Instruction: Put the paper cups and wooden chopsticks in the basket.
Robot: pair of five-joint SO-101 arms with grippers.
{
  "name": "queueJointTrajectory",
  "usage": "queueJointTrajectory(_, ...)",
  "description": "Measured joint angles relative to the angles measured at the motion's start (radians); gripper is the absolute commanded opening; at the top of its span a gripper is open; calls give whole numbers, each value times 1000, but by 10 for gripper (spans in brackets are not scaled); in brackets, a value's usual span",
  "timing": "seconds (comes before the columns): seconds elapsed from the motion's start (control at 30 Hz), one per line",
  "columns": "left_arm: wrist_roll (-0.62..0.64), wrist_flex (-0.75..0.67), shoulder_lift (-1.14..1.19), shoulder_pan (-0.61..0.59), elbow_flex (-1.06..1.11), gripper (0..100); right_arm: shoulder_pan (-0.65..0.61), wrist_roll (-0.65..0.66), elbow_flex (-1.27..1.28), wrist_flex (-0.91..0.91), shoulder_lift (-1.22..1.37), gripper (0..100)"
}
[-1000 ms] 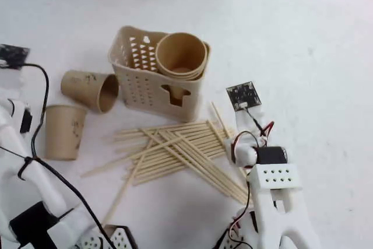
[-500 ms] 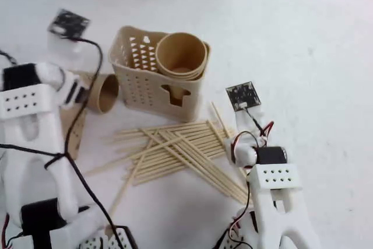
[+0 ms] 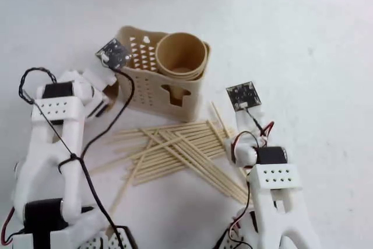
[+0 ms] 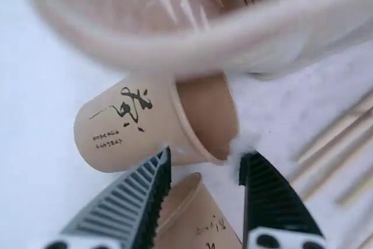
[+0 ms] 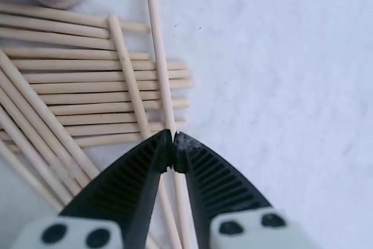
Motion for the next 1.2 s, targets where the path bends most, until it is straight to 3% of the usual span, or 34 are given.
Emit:
queueJointTrajectory(0.27,20,-215,0,0,117,199,0,0,0,0,0,17)
queueJointTrajectory(0.53,20,-321,0,-68,146,156,2,0,0,0,0,17)
queueJointTrajectory(0.9,28,-388,0,-118,147,57,2,0,0,0,0,17)
queueJointTrajectory(1.07,160,-377,2,-158,60,38,2,0,0,0,0,17)
queueJointTrajectory(1.2,284,-230,2,-187,-149,24,0,0,0,0,0,17)
